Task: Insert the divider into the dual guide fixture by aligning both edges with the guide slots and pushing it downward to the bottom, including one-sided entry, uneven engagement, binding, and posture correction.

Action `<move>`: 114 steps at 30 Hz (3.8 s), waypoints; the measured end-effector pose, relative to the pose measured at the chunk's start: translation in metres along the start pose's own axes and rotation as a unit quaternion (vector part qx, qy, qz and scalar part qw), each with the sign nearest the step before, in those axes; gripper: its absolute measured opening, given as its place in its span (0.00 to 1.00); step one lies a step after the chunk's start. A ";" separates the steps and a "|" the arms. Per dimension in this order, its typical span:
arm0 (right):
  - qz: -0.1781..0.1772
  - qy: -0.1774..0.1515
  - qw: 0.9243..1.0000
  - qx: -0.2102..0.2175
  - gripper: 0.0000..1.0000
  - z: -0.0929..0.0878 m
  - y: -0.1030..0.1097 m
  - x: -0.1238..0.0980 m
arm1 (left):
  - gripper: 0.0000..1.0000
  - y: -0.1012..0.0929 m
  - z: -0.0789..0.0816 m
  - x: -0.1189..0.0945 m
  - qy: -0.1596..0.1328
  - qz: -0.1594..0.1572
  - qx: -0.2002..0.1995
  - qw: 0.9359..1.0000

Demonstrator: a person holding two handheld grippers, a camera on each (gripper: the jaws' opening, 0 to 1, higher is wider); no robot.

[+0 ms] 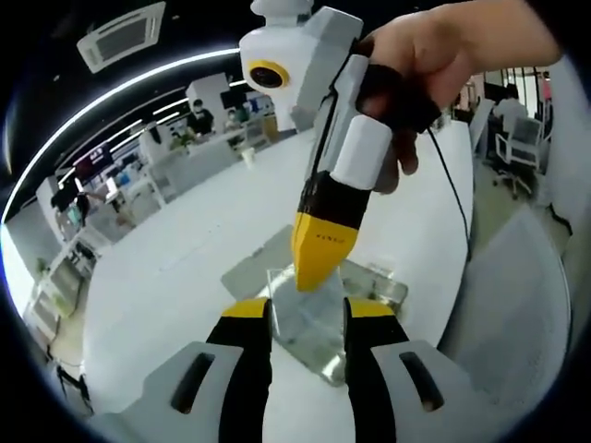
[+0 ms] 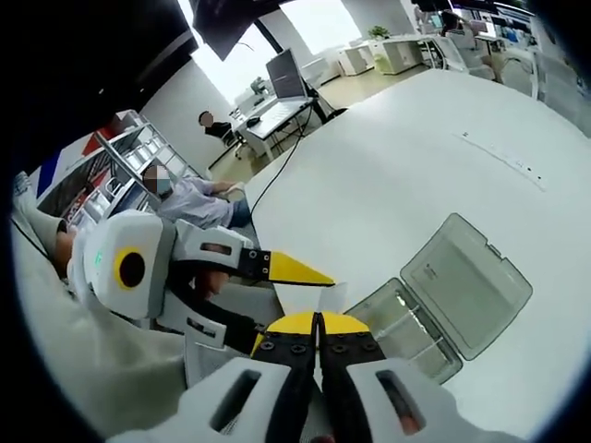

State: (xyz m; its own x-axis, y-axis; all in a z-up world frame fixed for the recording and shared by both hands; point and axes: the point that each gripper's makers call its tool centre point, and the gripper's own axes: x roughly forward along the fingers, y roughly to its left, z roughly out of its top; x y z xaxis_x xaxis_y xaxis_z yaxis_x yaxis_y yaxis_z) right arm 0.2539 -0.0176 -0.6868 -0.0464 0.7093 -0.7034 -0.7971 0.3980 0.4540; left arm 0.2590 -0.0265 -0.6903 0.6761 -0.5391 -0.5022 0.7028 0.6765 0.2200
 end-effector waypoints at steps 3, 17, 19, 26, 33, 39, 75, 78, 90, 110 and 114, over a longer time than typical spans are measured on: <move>-0.001 0.004 1.000 0.007 0.00 -0.002 0.000 -0.001 | 0.28 0.000 0.000 0.000 0.000 0.001 0.000 1.000; -0.011 -0.026 1.000 0.010 0.01 0.008 -0.004 -0.013 | 0.28 0.001 0.000 0.000 -0.005 0.007 0.012 1.000; -0.016 -0.030 0.999 0.007 0.07 0.010 -0.007 -0.015 | 0.28 0.001 0.000 0.000 -0.005 0.006 0.014 1.000; -0.032 -0.016 0.999 0.013 0.09 0.004 -0.017 -0.017 | 0.28 0.002 0.004 -0.001 -0.008 0.009 0.018 1.000; -0.031 -0.003 0.999 0.022 0.07 0.002 -0.021 -0.012 | 0.28 0.002 0.008 0.000 -0.012 0.009 0.027 1.000; -0.022 0.008 0.999 0.025 0.03 0.001 -0.017 -0.003 | 0.27 0.001 0.008 0.000 -0.013 0.009 0.032 0.999; -0.015 0.053 0.998 0.009 0.00 -0.004 -0.008 0.006 | 0.26 0.002 -0.001 -0.002 -0.016 0.017 0.023 0.999; -0.017 0.056 0.998 0.000 0.00 -0.003 -0.008 0.006 | 0.28 0.001 -0.005 -0.003 -0.013 0.015 0.019 1.000; -0.035 0.095 0.994 -0.052 0.00 -0.011 -0.013 0.013 | 0.42 0.000 -0.020 -0.009 -0.007 0.000 -0.046 0.999; -0.070 0.154 0.975 -0.147 0.00 -0.023 -0.024 0.033 | 0.62 0.000 -0.053 -0.027 0.005 -0.011 -0.135 0.991; -0.073 0.161 0.970 -0.165 0.00 -0.023 -0.026 0.038 | 0.65 0.002 -0.056 -0.029 0.005 -0.011 -0.153 0.988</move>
State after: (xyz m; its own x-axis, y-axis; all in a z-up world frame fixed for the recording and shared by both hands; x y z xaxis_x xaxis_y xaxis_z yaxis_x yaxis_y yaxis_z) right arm 0.2589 -0.0147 -0.7384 -0.0619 0.4198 -0.9055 -0.9565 0.2342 0.1740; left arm 0.2280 0.0186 -0.7225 0.6577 -0.5513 -0.5133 0.6167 0.7854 -0.0534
